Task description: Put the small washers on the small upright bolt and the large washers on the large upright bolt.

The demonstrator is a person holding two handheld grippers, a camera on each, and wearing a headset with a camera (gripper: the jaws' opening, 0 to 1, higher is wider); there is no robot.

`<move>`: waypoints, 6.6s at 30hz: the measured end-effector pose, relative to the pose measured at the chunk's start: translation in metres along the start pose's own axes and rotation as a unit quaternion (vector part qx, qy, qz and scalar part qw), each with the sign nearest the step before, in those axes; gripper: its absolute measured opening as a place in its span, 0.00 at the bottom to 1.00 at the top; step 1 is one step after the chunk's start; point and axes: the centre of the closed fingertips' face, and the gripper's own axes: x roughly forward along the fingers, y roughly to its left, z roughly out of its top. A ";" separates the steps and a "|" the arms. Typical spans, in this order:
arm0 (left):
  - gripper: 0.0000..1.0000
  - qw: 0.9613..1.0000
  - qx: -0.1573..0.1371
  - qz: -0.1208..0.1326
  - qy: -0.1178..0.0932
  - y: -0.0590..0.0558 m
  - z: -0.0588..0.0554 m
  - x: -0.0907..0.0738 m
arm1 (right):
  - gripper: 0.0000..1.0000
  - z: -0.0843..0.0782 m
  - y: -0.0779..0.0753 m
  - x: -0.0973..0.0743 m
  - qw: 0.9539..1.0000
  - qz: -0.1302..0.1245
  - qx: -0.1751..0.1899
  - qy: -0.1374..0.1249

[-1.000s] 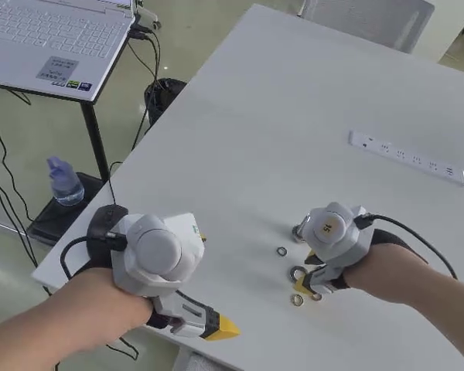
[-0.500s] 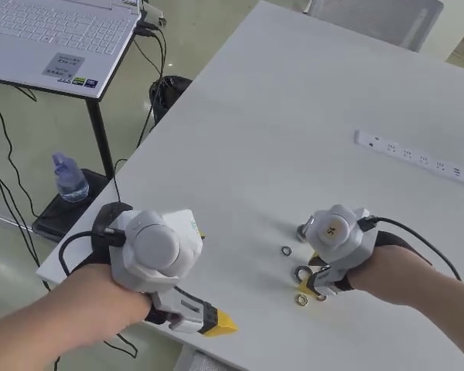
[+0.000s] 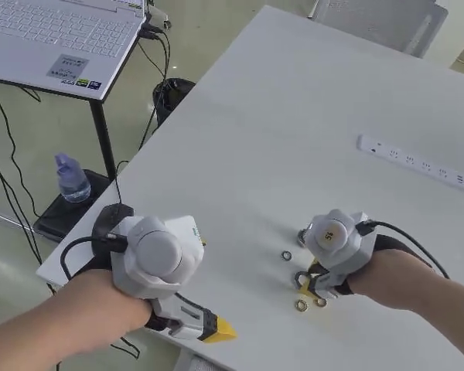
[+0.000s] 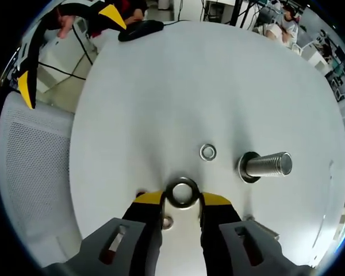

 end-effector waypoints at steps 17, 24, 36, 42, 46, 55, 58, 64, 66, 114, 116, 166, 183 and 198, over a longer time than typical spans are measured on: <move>0.83 1.000 -0.004 0.005 -0.004 0.005 0.005 -0.006 | 0.21 0.000 -0.001 0.000 1.000 -0.003 -0.007 0.021; 0.84 1.000 -0.006 0.006 -0.013 0.005 0.007 -0.008 | 0.21 0.001 -0.001 0.000 1.000 -0.001 -0.010 0.019; 0.86 1.000 -0.009 0.007 -0.021 0.005 0.008 -0.010 | 0.21 0.005 0.003 -0.005 1.000 0.000 -0.003 0.012; 0.87 1.000 -0.005 0.007 -0.025 0.005 0.010 -0.008 | 0.21 0.006 0.003 -0.014 1.000 0.008 0.017 0.003; 0.90 0.999 -0.002 0.014 -0.031 0.006 0.014 -0.009 | 0.21 0.003 0.003 -0.021 1.000 0.011 0.023 0.000; 0.90 0.999 0.001 0.010 -0.033 0.006 0.022 -0.006 | 0.21 -0.006 -0.006 -0.038 0.999 0.009 0.049 -0.009; 0.90 0.999 0.001 0.010 -0.031 0.007 0.024 -0.004 | 0.21 -0.009 -0.008 -0.042 0.999 0.006 0.051 -0.009; 0.92 0.999 -0.002 0.009 -0.041 0.005 0.031 -0.002 | 0.21 -0.018 -0.015 -0.051 0.998 0.001 0.059 -0.010; 0.93 0.999 -0.002 0.009 -0.044 0.005 0.032 -0.002 | 0.22 -0.019 -0.015 -0.054 0.998 0.000 0.060 -0.011; 0.93 1.000 -0.001 -0.010 -0.027 0.013 0.022 0.006 | 0.22 0.042 -0.065 -0.080 0.998 -0.021 0.051 -0.042; 0.93 1.000 -0.003 -0.011 -0.027 0.014 0.022 0.006 | 0.22 0.043 -0.066 -0.078 0.998 -0.019 0.050 -0.040; 0.89 0.999 -0.025 -0.020 -0.019 0.024 0.006 0.007 | 0.22 0.036 -0.072 -0.025 1.000 -0.006 0.024 0.007; 0.88 0.999 -0.022 -0.024 -0.019 0.022 0.007 0.007 | 0.22 0.032 -0.068 -0.014 1.000 -0.008 0.021 0.015; 0.86 0.999 -0.020 -0.029 -0.015 0.020 0.009 0.009 | 0.23 0.030 -0.072 -0.010 1.000 -0.009 0.019 0.018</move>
